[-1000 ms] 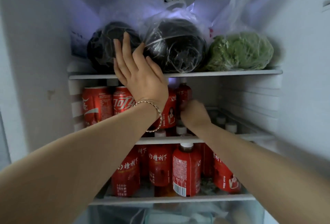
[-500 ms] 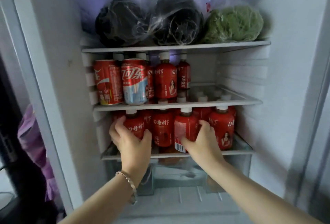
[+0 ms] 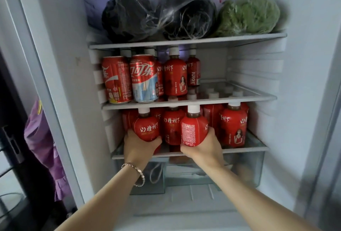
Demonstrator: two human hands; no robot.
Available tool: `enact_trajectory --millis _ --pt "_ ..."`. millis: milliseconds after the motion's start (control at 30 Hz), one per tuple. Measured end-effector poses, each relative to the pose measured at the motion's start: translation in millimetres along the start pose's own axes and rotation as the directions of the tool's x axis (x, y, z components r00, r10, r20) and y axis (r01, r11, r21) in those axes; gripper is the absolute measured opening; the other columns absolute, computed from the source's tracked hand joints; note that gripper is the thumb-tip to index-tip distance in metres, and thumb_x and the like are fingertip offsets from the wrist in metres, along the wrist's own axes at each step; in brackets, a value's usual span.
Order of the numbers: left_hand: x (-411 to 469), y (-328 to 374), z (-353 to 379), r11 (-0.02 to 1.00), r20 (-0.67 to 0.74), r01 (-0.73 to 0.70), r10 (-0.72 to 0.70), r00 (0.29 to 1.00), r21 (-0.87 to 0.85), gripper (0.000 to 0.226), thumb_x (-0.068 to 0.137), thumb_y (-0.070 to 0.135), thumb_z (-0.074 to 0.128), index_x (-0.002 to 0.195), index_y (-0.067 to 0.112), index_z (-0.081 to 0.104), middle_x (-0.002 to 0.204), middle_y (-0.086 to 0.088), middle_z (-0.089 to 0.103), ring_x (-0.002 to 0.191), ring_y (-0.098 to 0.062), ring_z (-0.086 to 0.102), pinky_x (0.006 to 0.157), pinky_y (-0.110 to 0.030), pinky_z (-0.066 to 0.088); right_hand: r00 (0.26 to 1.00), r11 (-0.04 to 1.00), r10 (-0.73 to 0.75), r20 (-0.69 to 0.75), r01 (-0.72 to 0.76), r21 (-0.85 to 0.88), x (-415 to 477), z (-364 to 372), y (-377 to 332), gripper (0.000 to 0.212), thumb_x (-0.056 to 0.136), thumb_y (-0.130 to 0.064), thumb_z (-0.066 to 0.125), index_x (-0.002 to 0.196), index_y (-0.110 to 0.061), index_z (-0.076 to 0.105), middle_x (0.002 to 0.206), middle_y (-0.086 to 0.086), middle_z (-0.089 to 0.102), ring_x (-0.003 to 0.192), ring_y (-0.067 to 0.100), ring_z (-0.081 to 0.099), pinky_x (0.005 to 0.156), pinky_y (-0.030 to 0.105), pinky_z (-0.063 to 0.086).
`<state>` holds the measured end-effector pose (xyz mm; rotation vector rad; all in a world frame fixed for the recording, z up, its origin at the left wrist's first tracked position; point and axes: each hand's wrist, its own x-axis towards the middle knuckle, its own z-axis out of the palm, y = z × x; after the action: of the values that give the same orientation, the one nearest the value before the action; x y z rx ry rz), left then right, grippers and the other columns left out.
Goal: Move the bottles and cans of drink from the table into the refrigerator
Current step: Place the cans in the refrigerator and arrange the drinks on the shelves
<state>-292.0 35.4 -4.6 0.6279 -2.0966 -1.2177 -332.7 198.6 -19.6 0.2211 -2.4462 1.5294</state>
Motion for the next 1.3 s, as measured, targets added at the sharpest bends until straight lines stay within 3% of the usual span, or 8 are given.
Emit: enact_trajectory --millis 167,300,400,567,733,933,1133,1300 --pt "-21.5 -2.5 -0.5 0.996 0.193 -0.087 0.092 0.977 -0.03 0.069 0.062 0.029 0.083 0.118 0.02 0.043 0.093 0.007 0.06 0.077 -0.005 0.059 0.058 -0.014 0.041 0.994 0.987 -0.107 -0.033 0.11 0.113 -31.9 -12.3 -3.2 0.069 0.056 -0.025 0.084 0.108 -0.03 0.04 0.093 -0.01 0.06 0.08 0.01 0.062 0.064 0.022 0.05" --pt "-22.5 1.5 -6.4 0.995 0.278 -0.085 0.096 0.956 -0.05 0.075 0.06 0.034 0.084 0.121 0.024 0.042 0.097 0.008 0.06 0.084 -0.006 0.06 0.066 -0.018 0.045 0.961 0.957 -0.23 -0.154 0.252 0.142 -47.9 -42.4 -30.7 0.069 0.054 -0.031 0.086 0.108 -0.03 0.043 0.092 -0.013 0.061 0.078 0.001 0.062 0.061 0.018 0.052" --pt "-26.2 4.2 -8.9 0.995 0.287 -0.087 0.098 0.953 -0.052 0.077 0.061 0.034 0.084 0.123 0.026 0.039 0.097 0.011 0.057 0.086 -0.008 0.057 0.071 -0.022 0.045 0.924 0.934 -0.357 -0.136 0.348 -0.084 -35.6 -78.6 -70.6 0.068 0.054 -0.042 0.081 0.108 -0.031 0.041 0.091 -0.014 0.057 0.074 0.003 0.059 0.055 0.015 0.042" --pt "-31.7 5.7 -10.2 0.993 0.284 -0.09 0.109 0.953 -0.08 0.074 0.063 0.031 0.084 0.12 0.027 0.036 0.093 0.016 0.052 0.081 -0.004 0.054 0.073 -0.021 0.044 0.984 0.911 -0.173 -0.051 0.141 -0.387 4.9 -109.7 -105.5 0.071 0.056 -0.047 0.078 0.112 -0.02 0.043 0.101 0.001 0.057 0.082 0.023 0.057 0.067 0.03 0.045" --pt "-29.7 6.3 -10.5 0.991 0.284 -0.097 0.119 0.951 -0.091 0.077 0.064 0.031 0.084 0.124 0.026 0.036 0.094 0.016 0.052 0.081 -0.002 0.053 0.069 -0.016 0.044 0.988 0.99 -0.025 -0.154 0.004 -0.139 40.4 -110.5 -104.3 0.071 0.049 -0.051 0.073 0.107 -0.016 0.054 0.093 0.002 0.064 0.079 0.022 0.062 0.069 0.033 0.051" --pt "-28.3 4.8 -8.8 0.992 0.281 -0.1 0.117 0.953 -0.075 0.083 0.062 0.034 0.084 0.128 0.025 0.035 0.102 0.011 0.055 0.09 -0.01 0.057 0.079 -0.024 0.048 0.989 1.0 -0.004 -0.146 -0.001 -0.031 61.8 -97.3 -112.6 0.062 0.056 -0.046 0.074 0.107 -0.015 0.055 0.09 0.001 0.063 0.075 0.018 0.061 0.067 0.031 0.049" --pt "-28.9 1.4 -7.7 0.993 0.268 -0.097 0.11 0.957 -0.061 0.084 0.06 0.036 0.085 0.128 0.026 0.035 0.105 0.009 0.057 0.092 -0.01 0.059 0.076 -0.022 0.049 0.969 0.978 -0.123 -0.216 0.081 -0.192 80.7 -73.0 -103.0 0.075 0.065 -0.049 0.074 0.12 -0.01 0.042 0.113 0.008 0.058 0.098 0.028 0.06 0.076 0.034 0.048" --pt "-27.9 0.7 -6.9 0.992 0.258 -0.111 0.12 0.959 -0.052 0.085 0.06 0.037 0.084 0.128 0.025 0.035 0.105 0.009 0.057 0.091 -0.01 0.059 0.074 -0.02 0.047 0.997 0.938 -0.063 -0.05 0.042 -0.345 101.2 -63.0 -101.9 0.09 0.073 -0.065 0.064 0.135 -0.009 0.031 0.13 0.011 0.052 0.116 0.031 0.054 0.091 0.04 0.047"
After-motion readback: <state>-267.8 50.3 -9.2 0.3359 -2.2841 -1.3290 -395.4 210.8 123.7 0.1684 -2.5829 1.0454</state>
